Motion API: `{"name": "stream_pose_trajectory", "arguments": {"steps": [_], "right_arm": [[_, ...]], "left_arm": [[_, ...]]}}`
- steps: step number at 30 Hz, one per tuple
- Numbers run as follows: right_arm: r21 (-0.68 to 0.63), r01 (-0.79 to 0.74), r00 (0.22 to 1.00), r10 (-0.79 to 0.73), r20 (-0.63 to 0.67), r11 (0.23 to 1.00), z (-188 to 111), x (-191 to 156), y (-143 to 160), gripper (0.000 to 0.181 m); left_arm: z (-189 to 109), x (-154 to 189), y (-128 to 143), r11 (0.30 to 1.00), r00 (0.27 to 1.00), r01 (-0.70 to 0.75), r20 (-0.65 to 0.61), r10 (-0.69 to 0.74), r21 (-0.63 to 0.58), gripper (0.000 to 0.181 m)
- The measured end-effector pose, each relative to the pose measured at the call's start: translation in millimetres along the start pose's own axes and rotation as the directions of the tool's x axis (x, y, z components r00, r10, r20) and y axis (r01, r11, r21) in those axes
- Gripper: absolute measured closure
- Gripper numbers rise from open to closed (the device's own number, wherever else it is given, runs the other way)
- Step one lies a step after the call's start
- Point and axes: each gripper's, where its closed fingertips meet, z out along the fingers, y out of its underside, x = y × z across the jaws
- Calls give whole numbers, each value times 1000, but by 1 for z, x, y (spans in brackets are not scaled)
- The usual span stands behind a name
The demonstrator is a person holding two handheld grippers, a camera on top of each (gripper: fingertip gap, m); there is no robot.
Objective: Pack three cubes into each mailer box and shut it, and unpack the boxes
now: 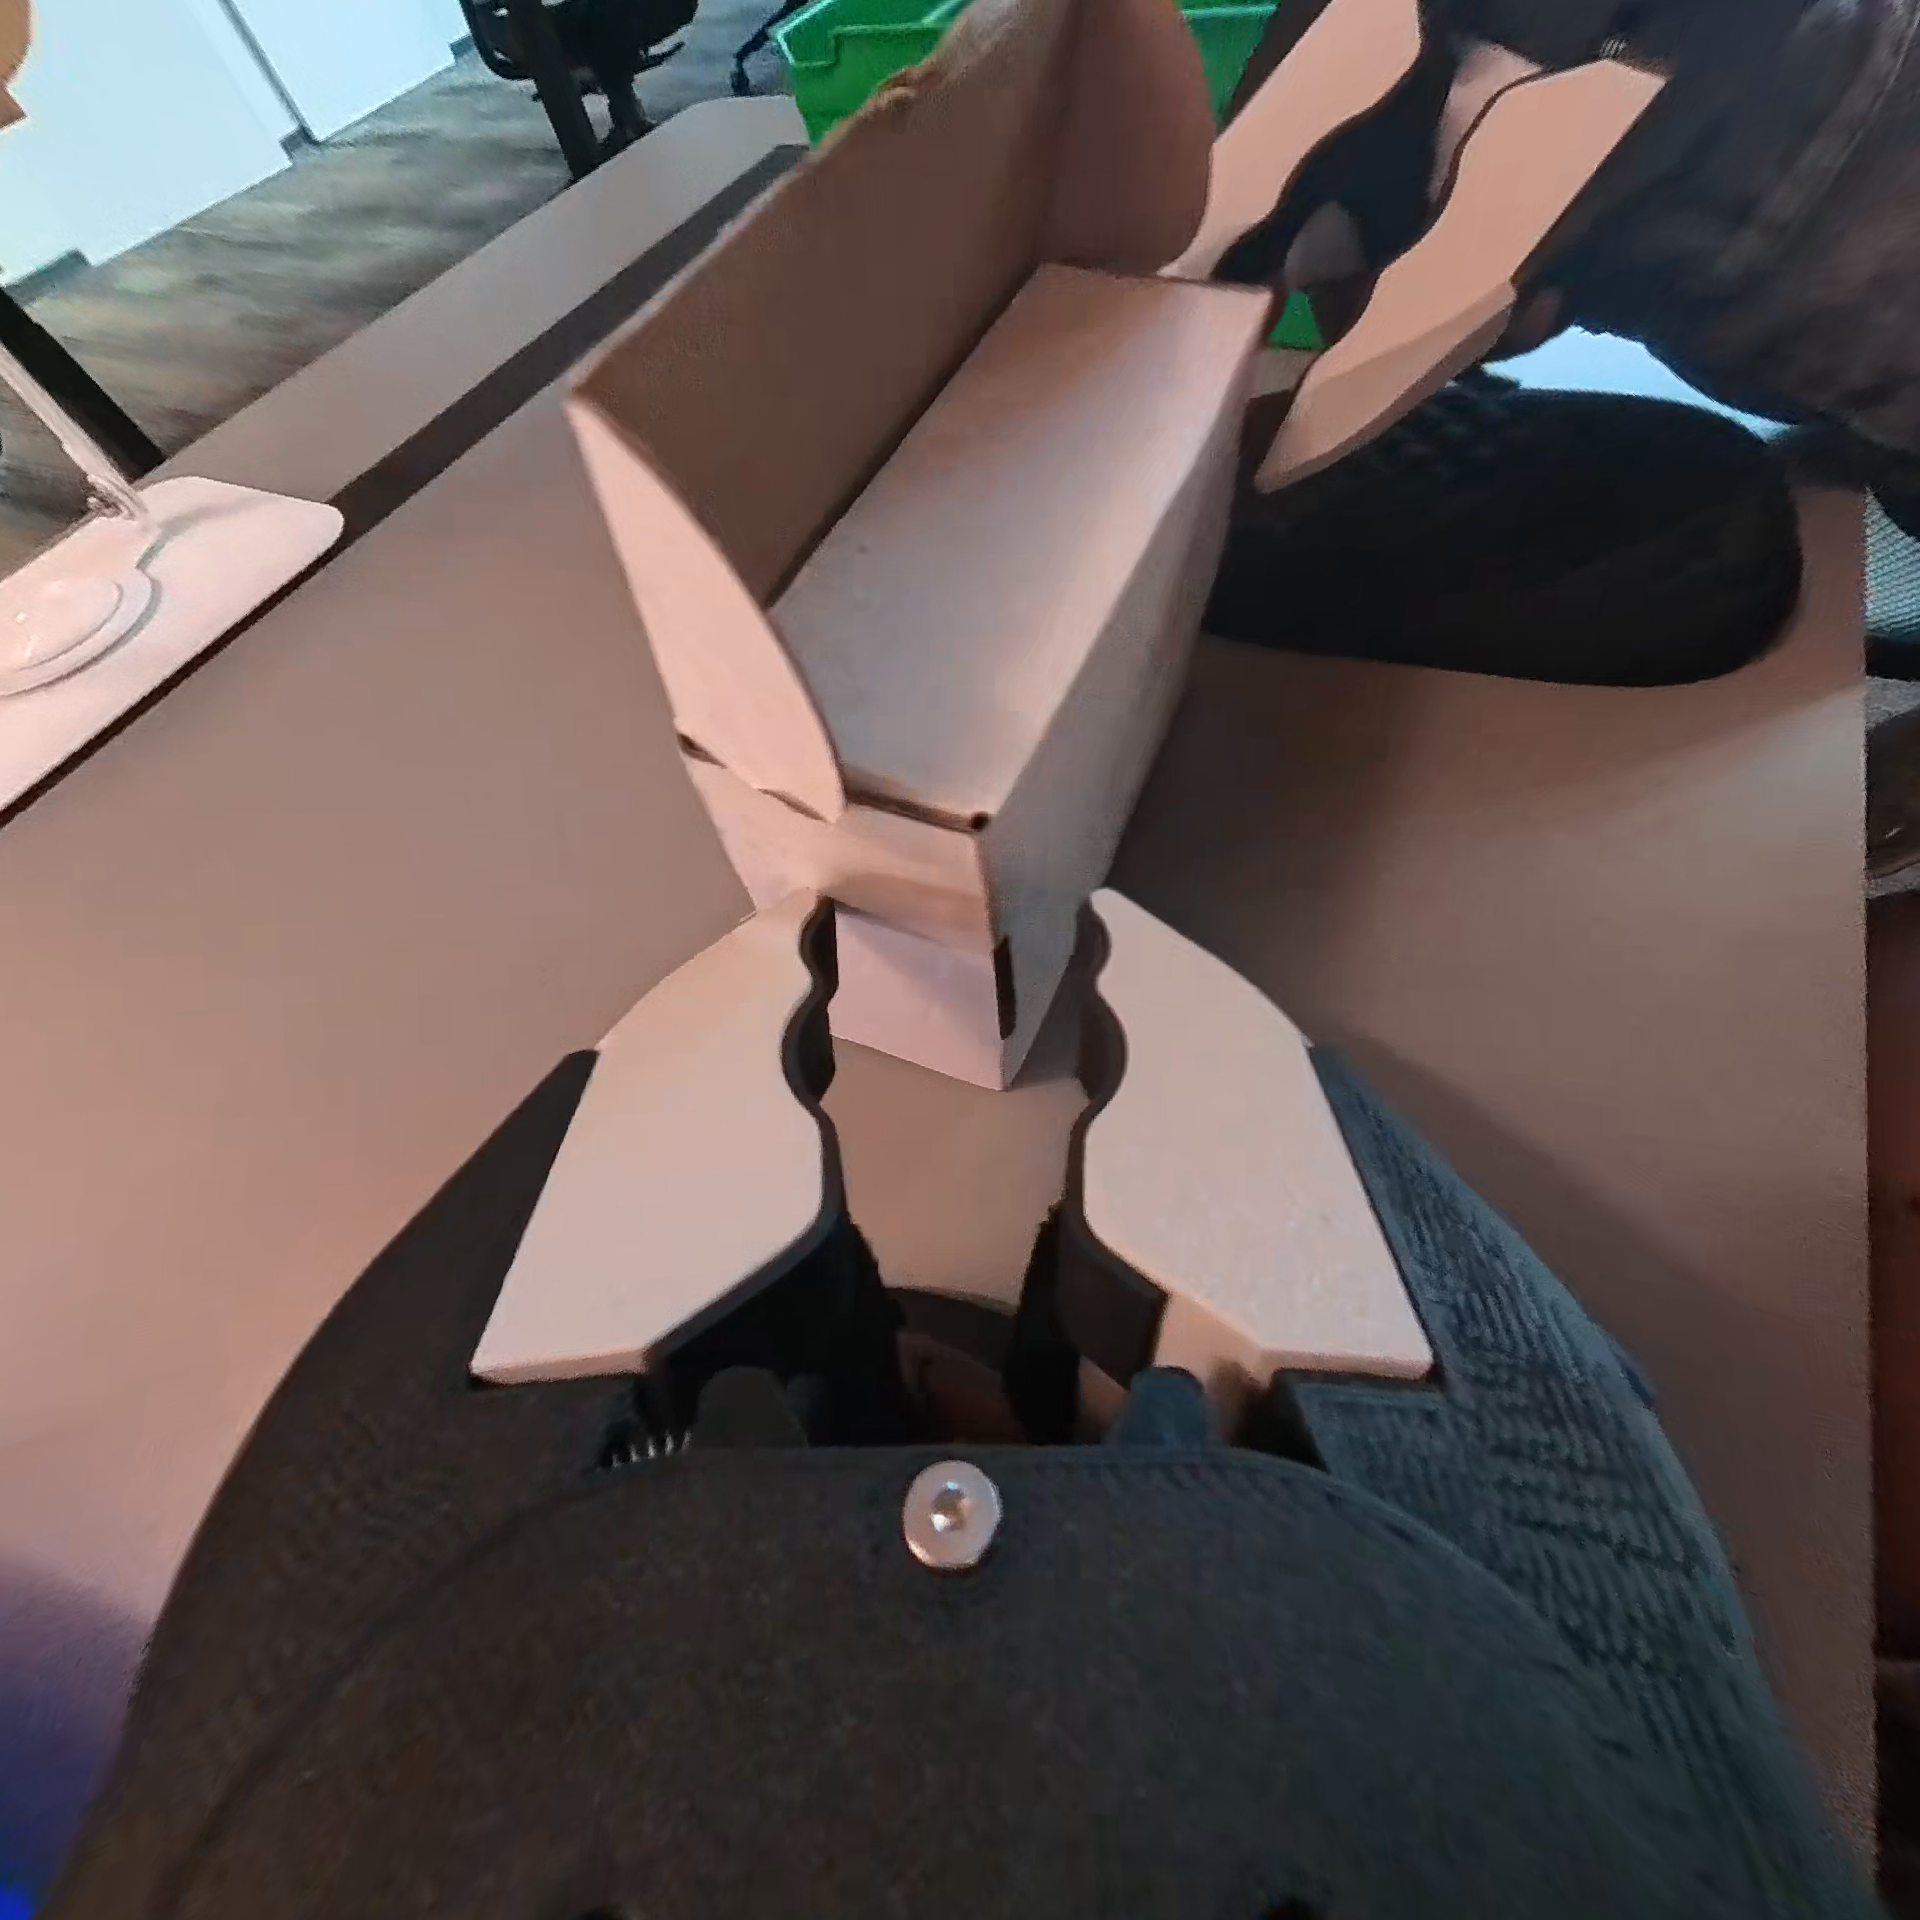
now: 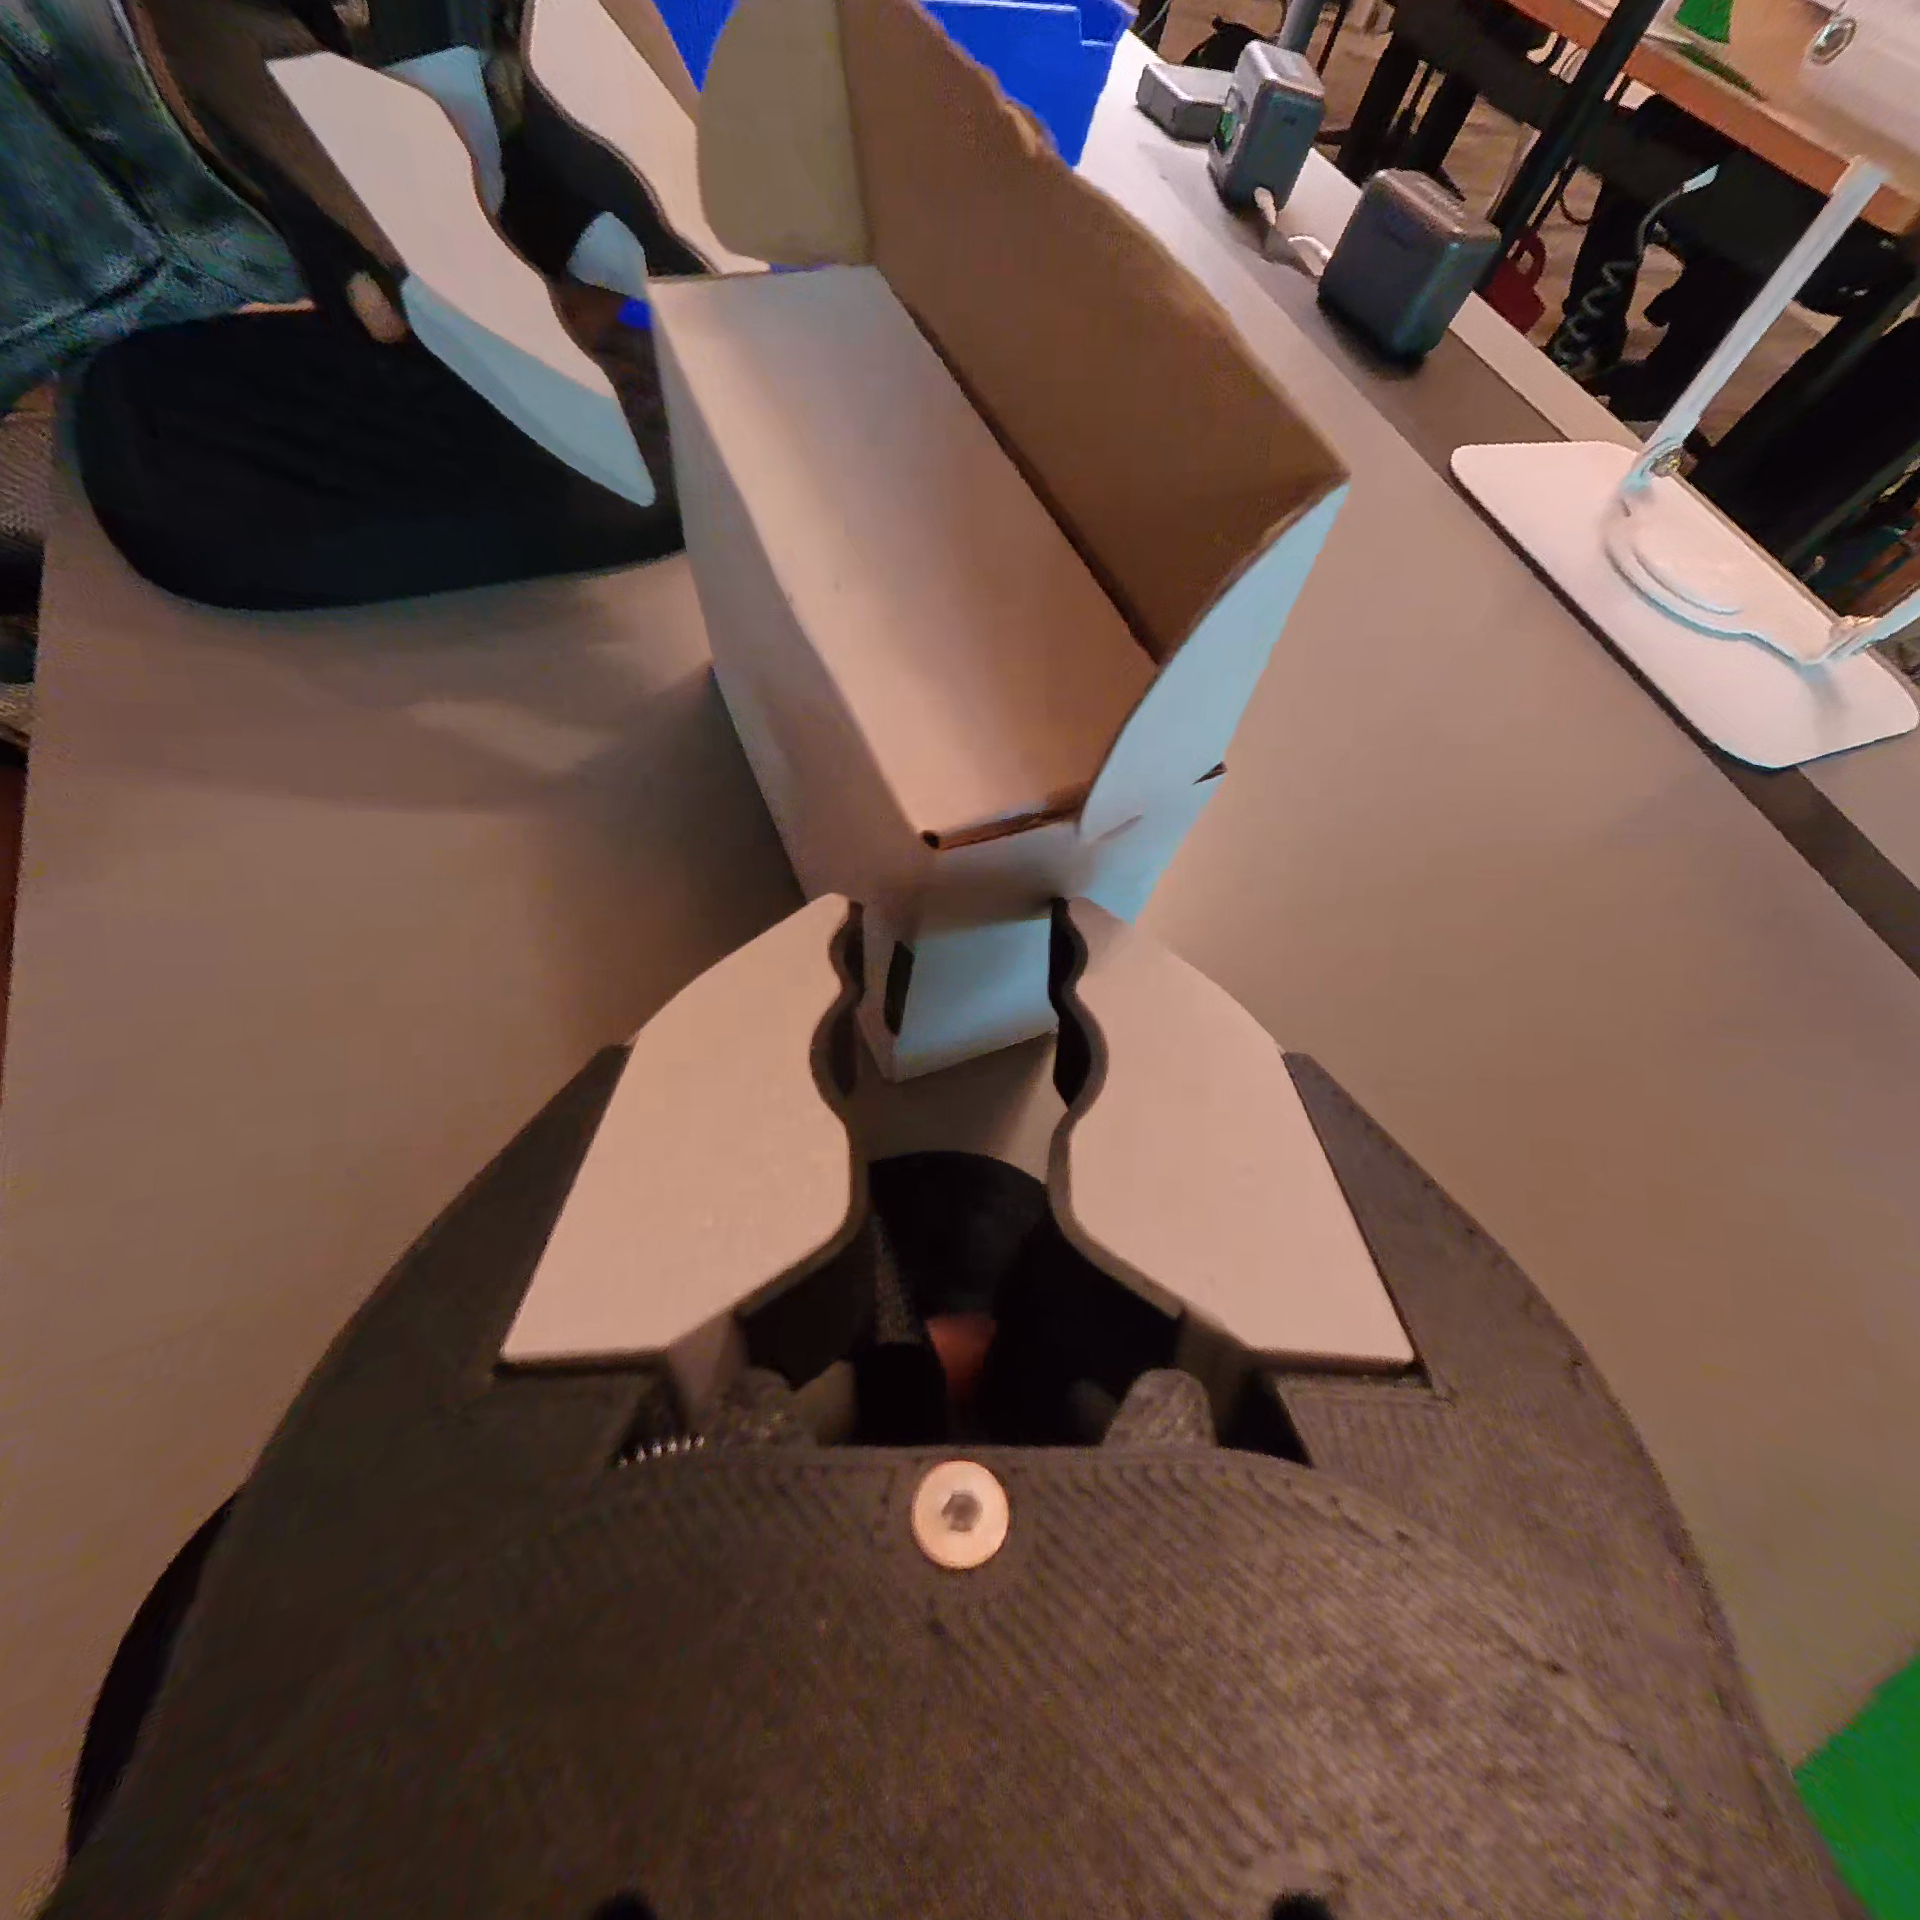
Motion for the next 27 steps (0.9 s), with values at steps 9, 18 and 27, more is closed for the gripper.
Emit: {"name": "stream_pose_trajectory", "arguments": {"steps": [9,18,27], "right_arm": [[101,291,946,-270,-180,951,-6,5,-20,130],[73,320,932,-300,-202,945,-7,7,-18,139],[-14,426,885,-420,-200,905,-9,3,-14,138]], "left_arm": [[-12,-1,-33,957,950,-247,231,209,152,126],[-5,0,-25,951,929,-302,241,280,62,126],[-7,1,-20,916,884,-400,260,388,-8,126]]}}
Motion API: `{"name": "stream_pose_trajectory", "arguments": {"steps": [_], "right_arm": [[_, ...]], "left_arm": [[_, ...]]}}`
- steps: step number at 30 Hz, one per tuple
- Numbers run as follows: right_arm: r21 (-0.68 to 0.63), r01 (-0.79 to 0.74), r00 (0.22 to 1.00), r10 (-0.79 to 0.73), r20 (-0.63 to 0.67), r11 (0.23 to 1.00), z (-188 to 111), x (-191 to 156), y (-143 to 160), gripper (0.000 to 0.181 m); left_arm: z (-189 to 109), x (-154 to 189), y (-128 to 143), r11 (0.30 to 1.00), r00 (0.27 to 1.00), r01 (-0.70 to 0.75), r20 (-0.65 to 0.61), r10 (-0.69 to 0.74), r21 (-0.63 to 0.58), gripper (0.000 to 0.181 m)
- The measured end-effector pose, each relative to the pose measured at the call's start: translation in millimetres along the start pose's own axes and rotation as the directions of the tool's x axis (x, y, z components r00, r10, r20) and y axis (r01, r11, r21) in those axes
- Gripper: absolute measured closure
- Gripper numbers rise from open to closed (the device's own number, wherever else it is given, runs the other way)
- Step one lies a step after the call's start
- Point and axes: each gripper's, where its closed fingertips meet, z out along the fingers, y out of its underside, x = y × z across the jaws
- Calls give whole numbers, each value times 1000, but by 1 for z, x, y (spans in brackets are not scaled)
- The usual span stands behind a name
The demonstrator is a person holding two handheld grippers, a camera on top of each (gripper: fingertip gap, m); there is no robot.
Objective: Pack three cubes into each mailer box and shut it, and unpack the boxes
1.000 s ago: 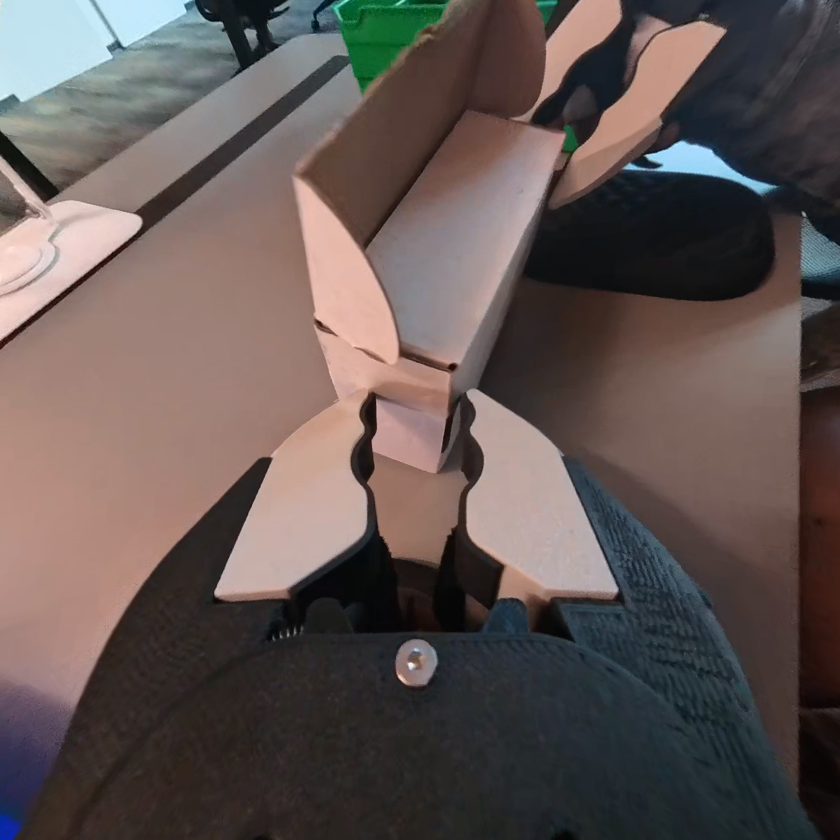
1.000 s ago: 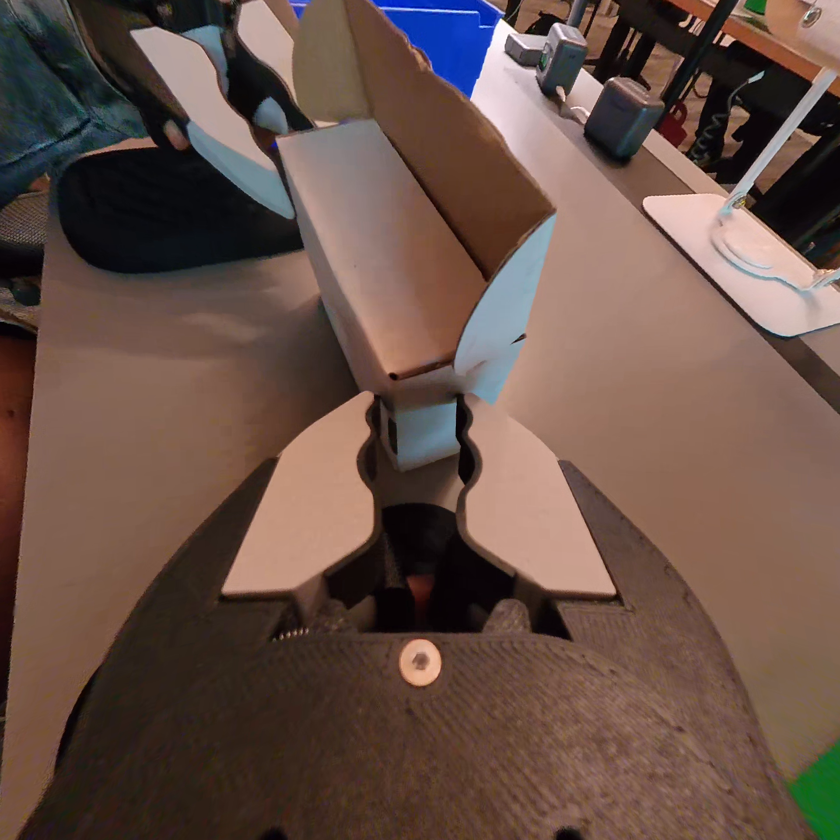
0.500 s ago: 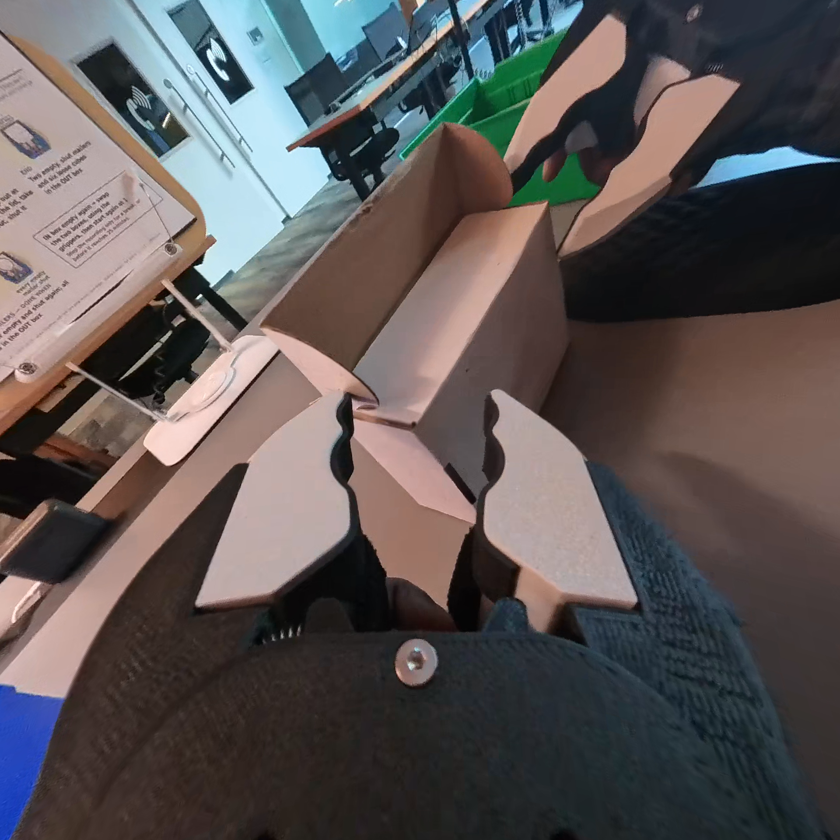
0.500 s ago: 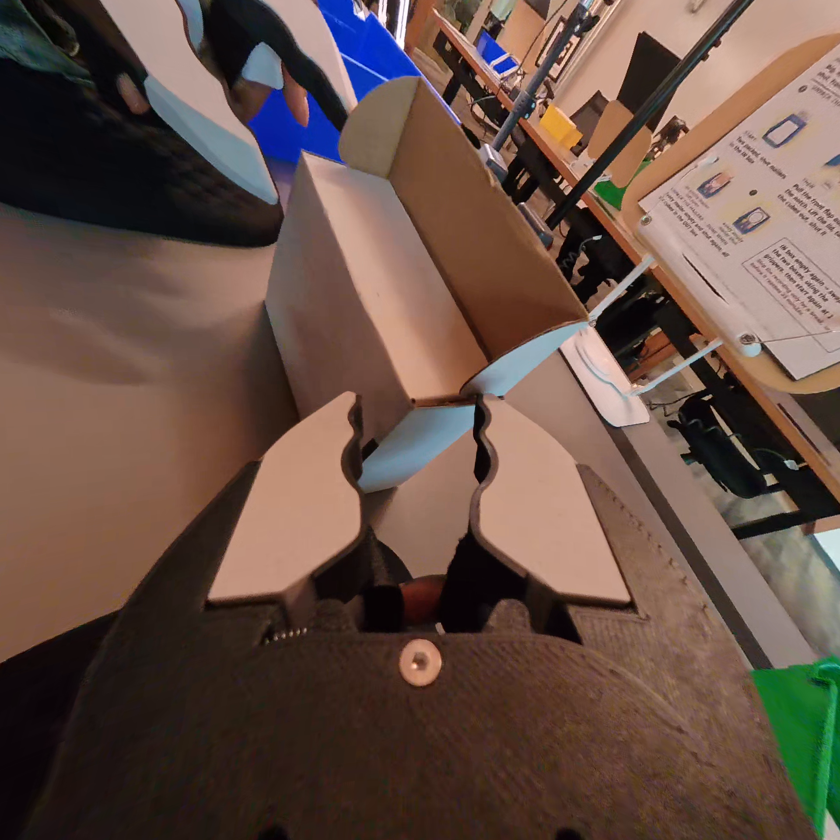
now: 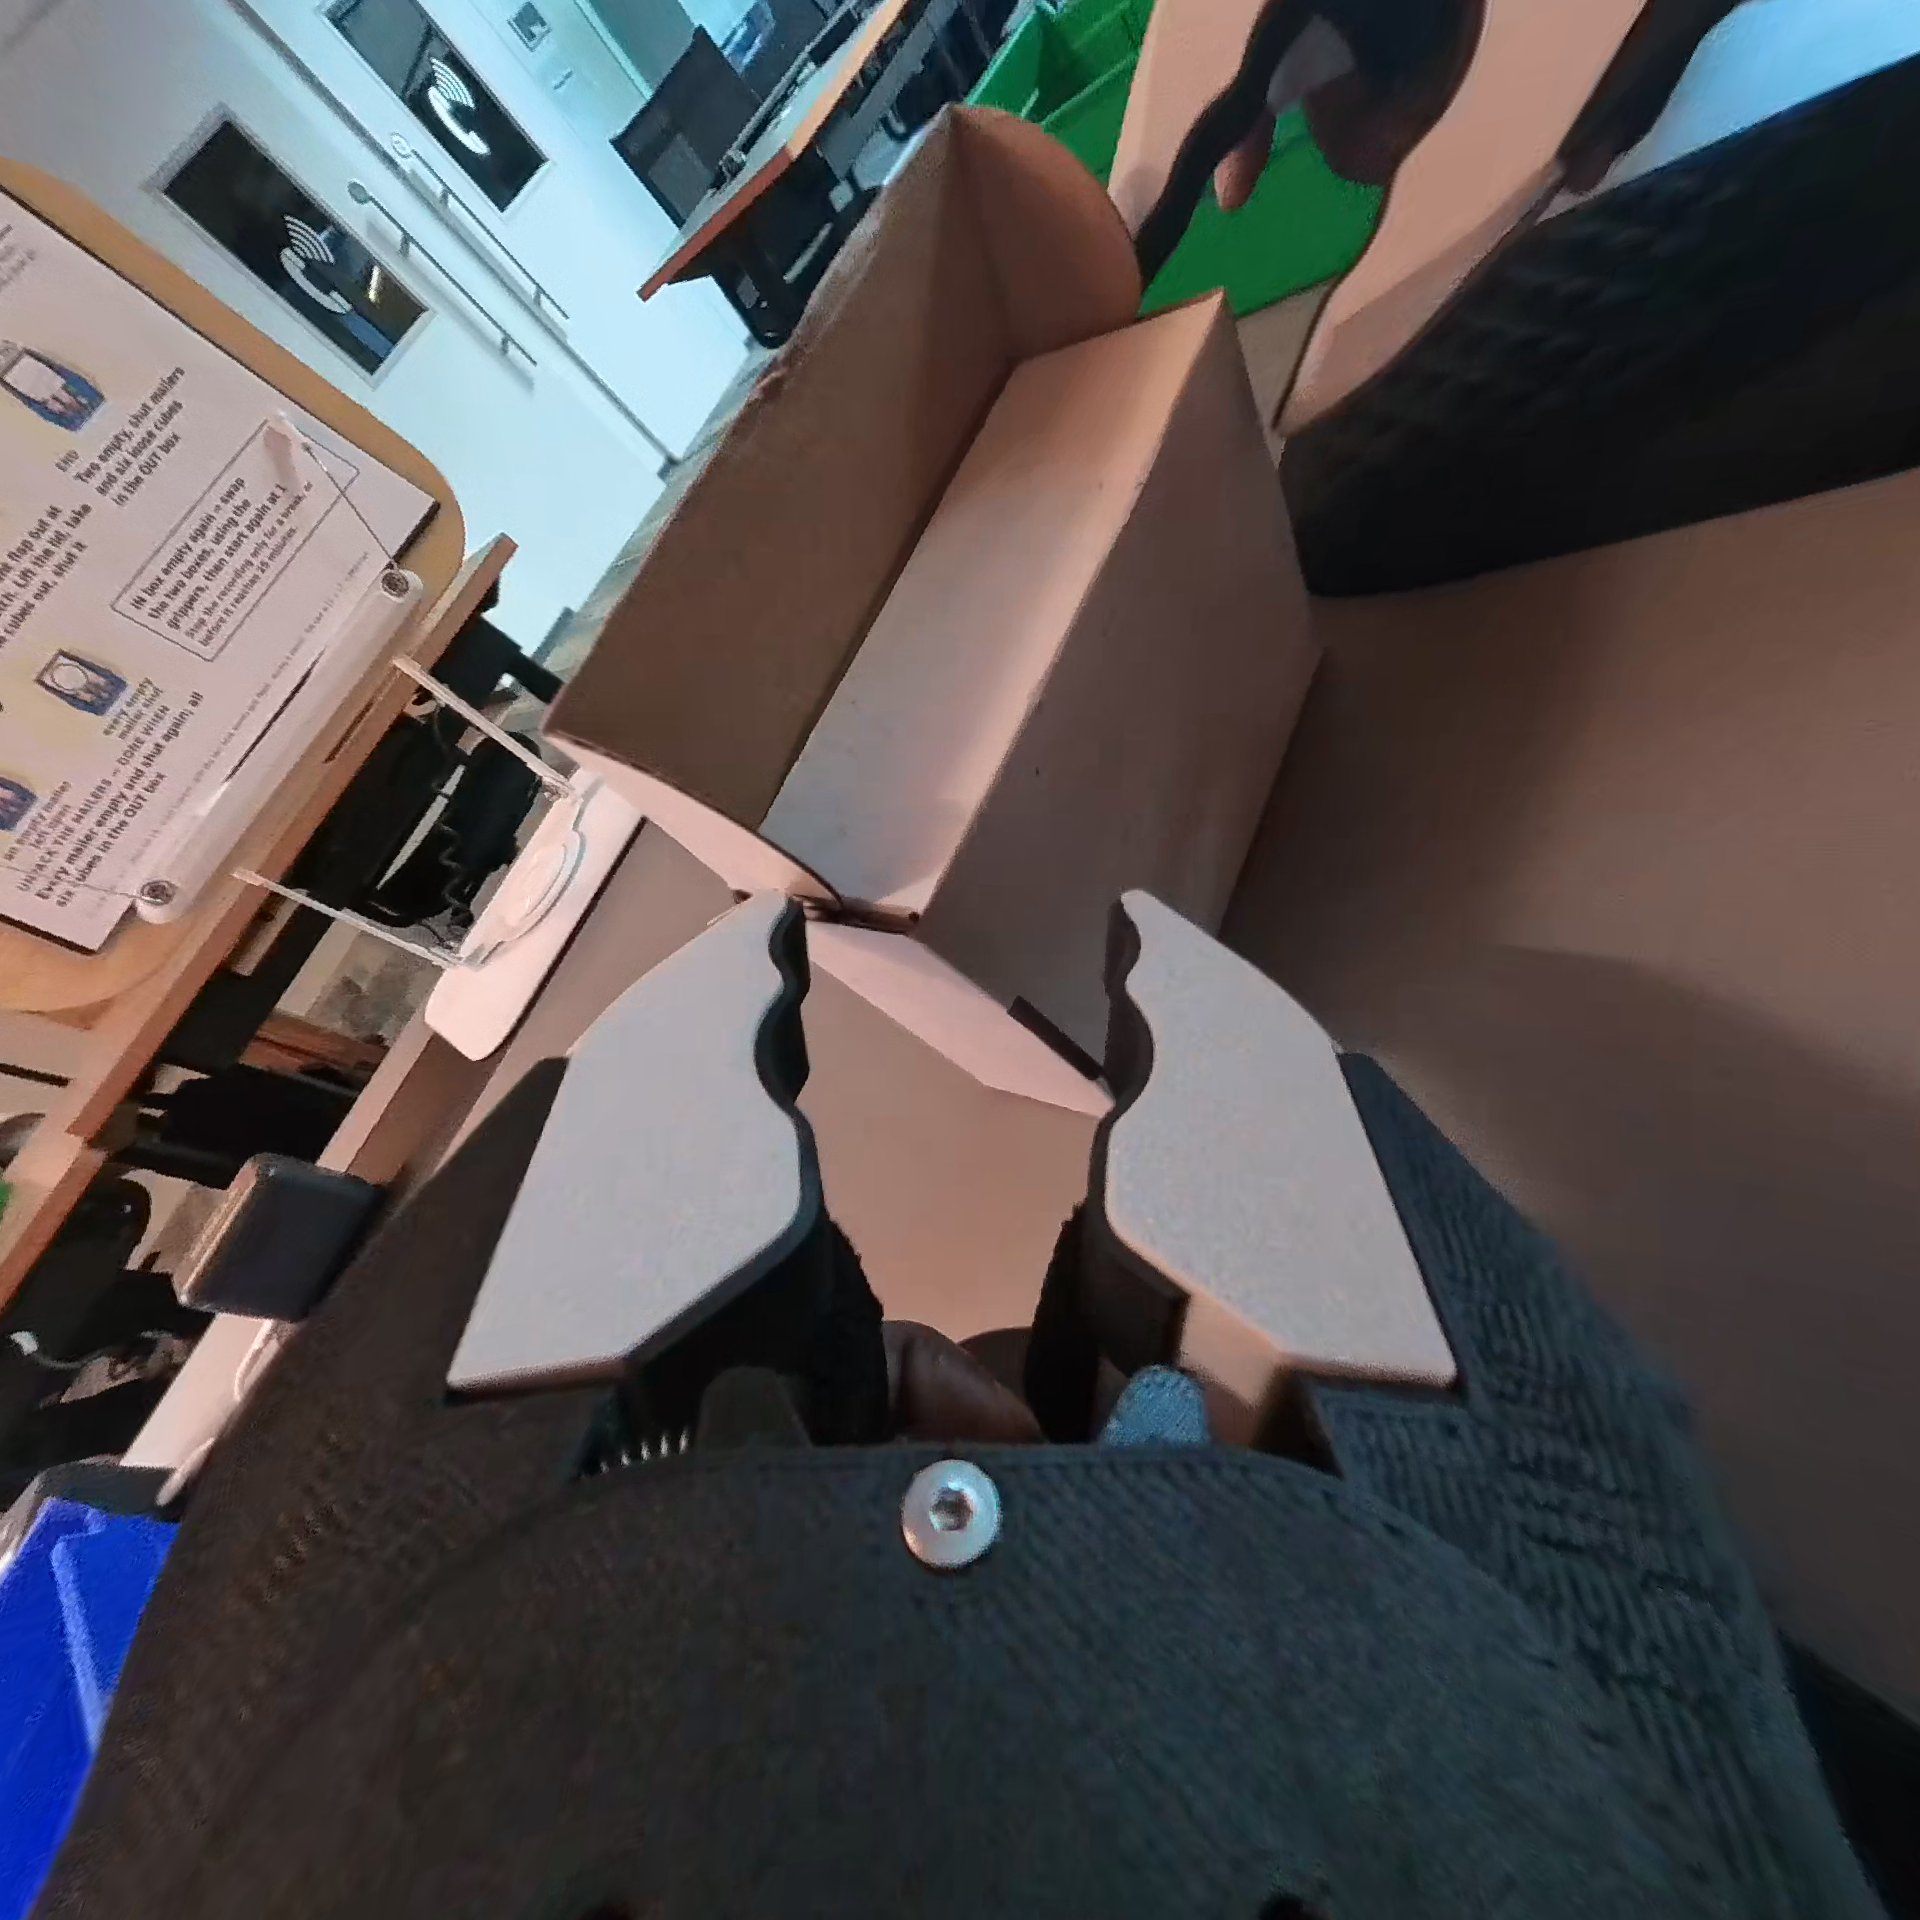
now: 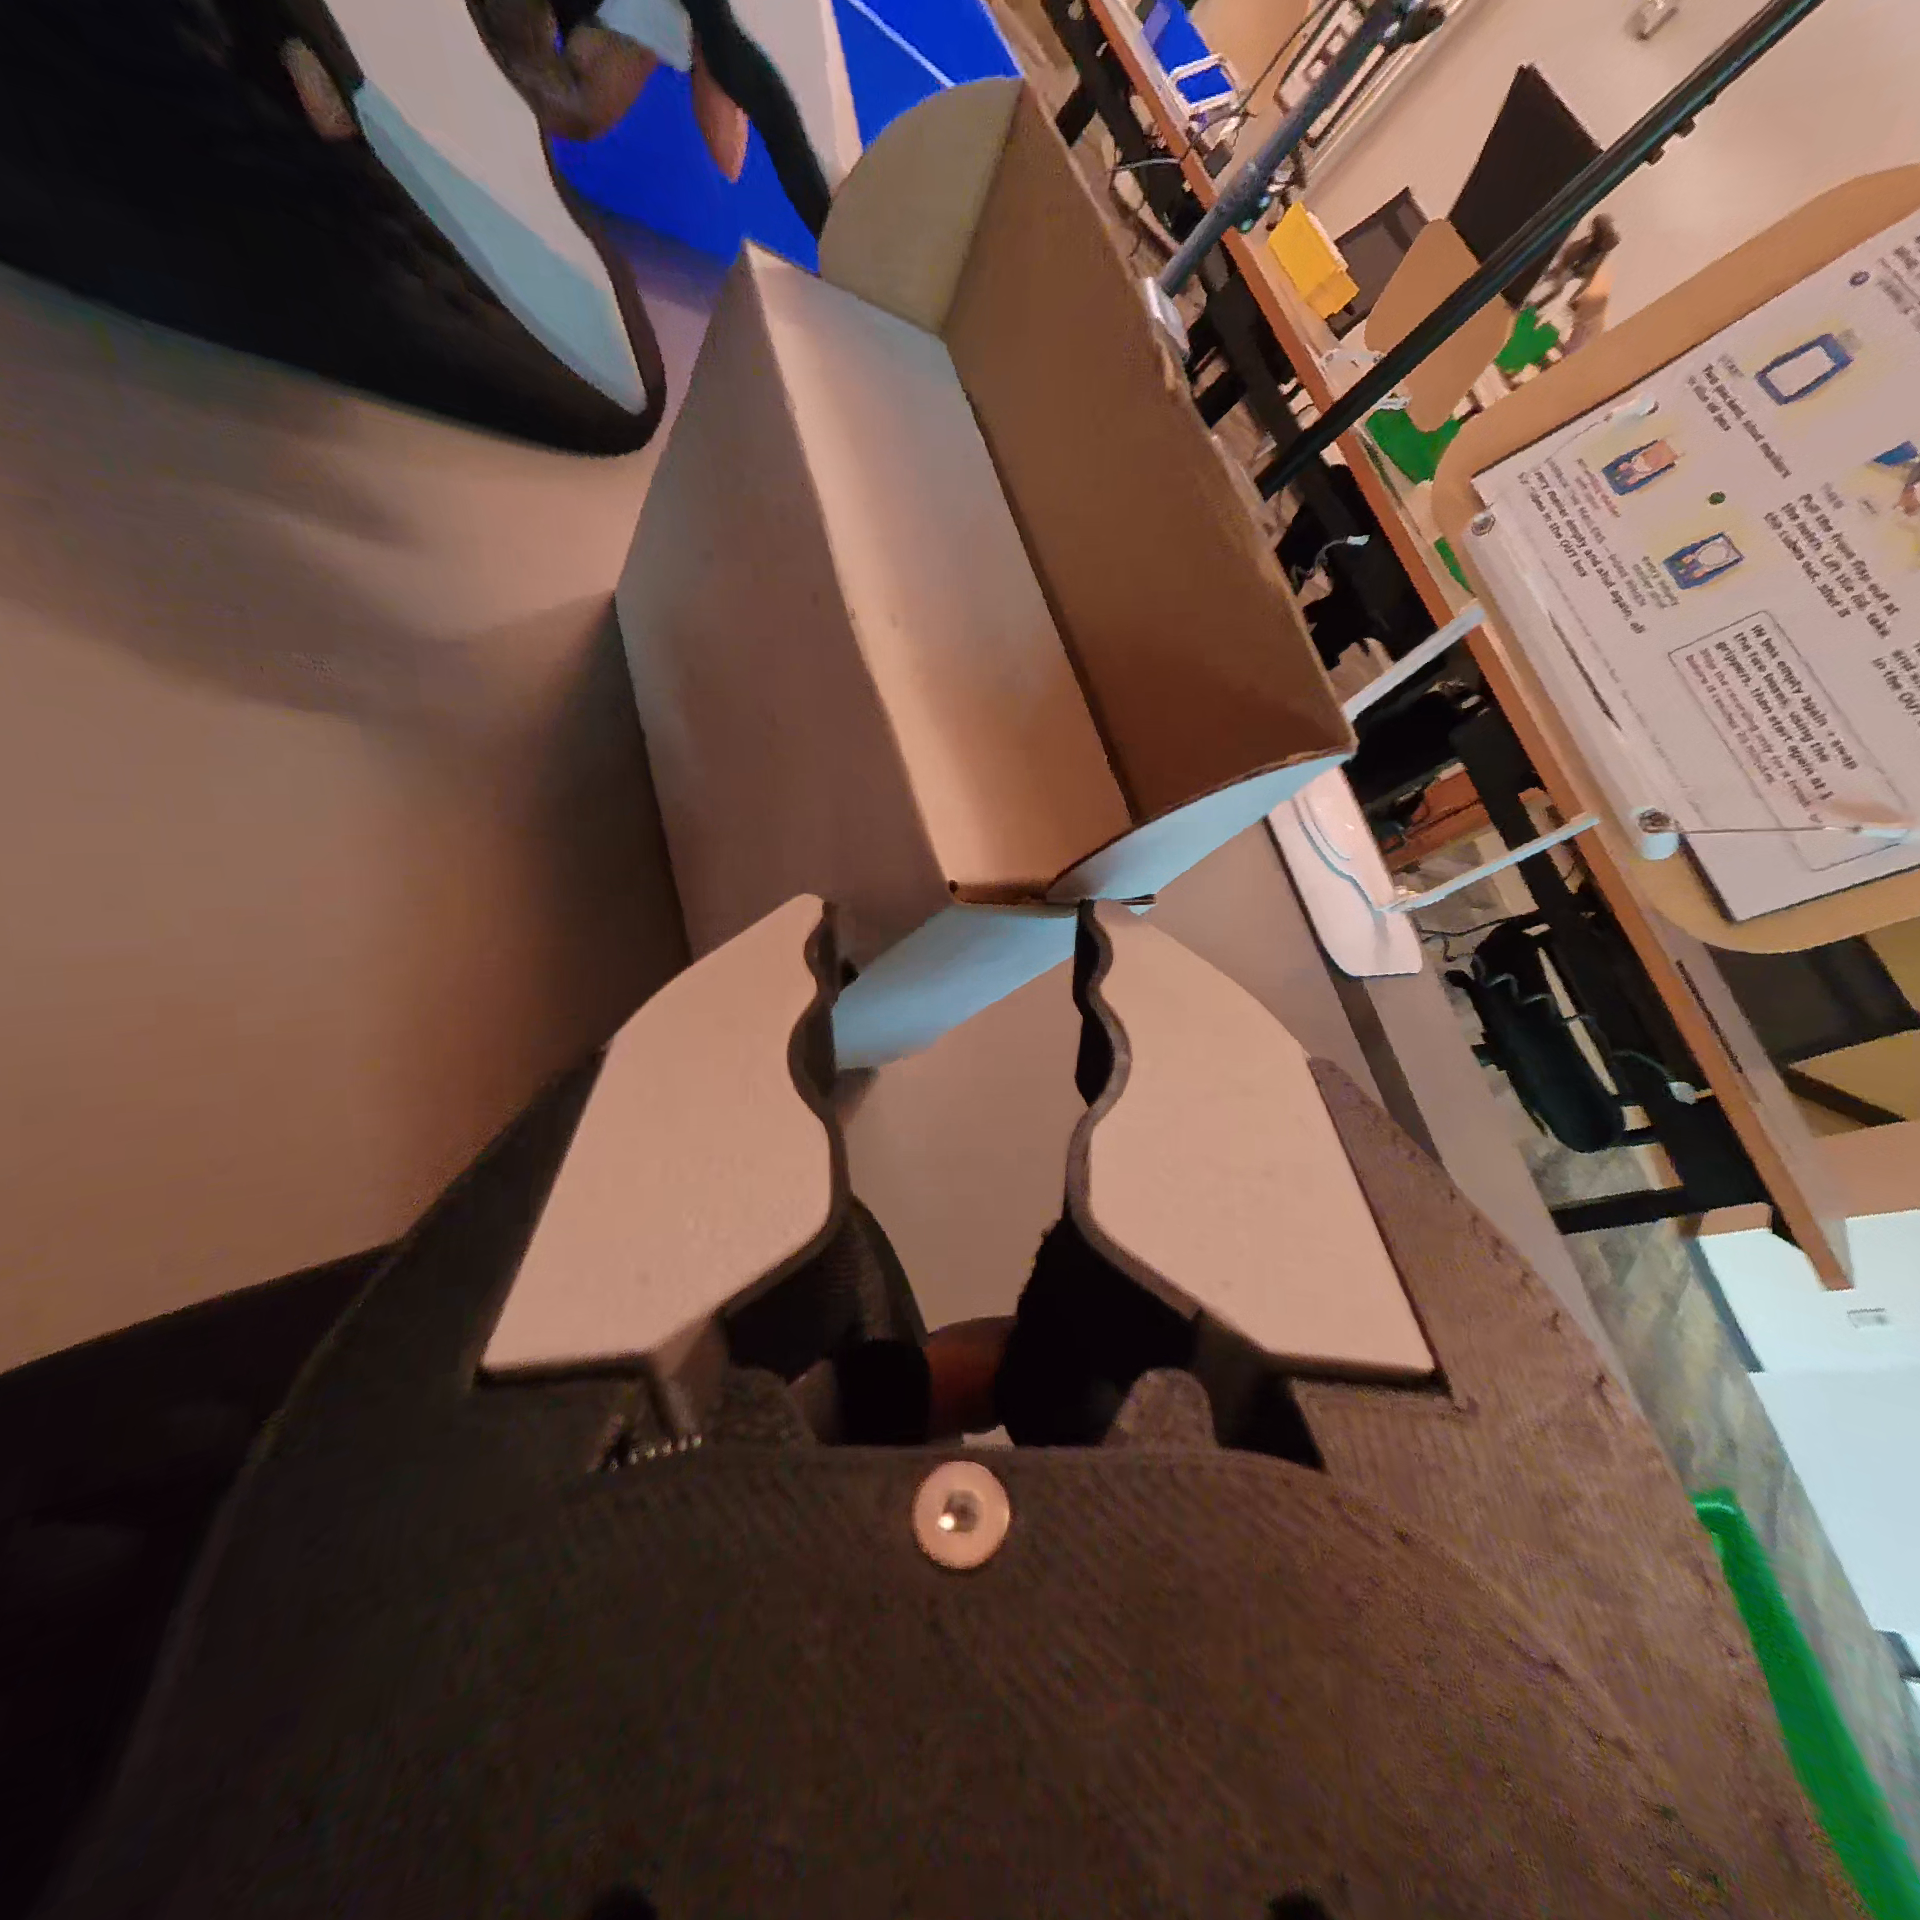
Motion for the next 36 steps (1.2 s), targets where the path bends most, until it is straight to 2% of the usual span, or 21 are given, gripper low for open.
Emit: {"name": "stream_pose_trajectory", "arguments": {"steps": [4,8,10,12,15,18,21,23,25,31,36], "right_arm": [[76,-91,996,89,28,993,-8,11,-11,121],[101,-68,998,68,7,993,-13,33,-21,98],[79,-53,998,50,39,995,-8,35,-23,96],[43,-24,998,21,66,999,-2,33,-22,96],[29,7,997,-9,73,1000,5,28,-22,103],[13,56,998,-56,8,998,7,31,-21,111],[12,54,998,-54,-23,998,5,30,-22,116],[-8,62,997,-62,-42,998,4,28,-19,131],[-13,77,996,-78,-48,997,3,24,-17,136],[-4,40,999,-40,-23,999,1,13,-14,142],[12,-52,999,51,10,999,1,10,-12,151]], "left_arm": [[-8,-14,-10,995,997,75,-5,-75,62,125],[-11,-43,-22,994,998,54,39,-58,97,104],[-7,-42,-26,995,999,37,-26,-35,88,94],[-1,-39,-26,997,998,6,-68,0,78,92],[7,-31,-21,997,994,-47,-98,53,56,98],[7,-30,-20,994,995,-91,-44,94,61,106],[5,-31,-21,994,998,-62,-6,63,87,120],[5,-28,-17,995,998,-57,-9,58,80,128],[4,-23,-14,994,997,-69,-14,70,79,131],[2,-16,-10,996,998,-45,-32,47,75,141],[2,-14,-6,997,998,16,-60,-12,77,152]]}}
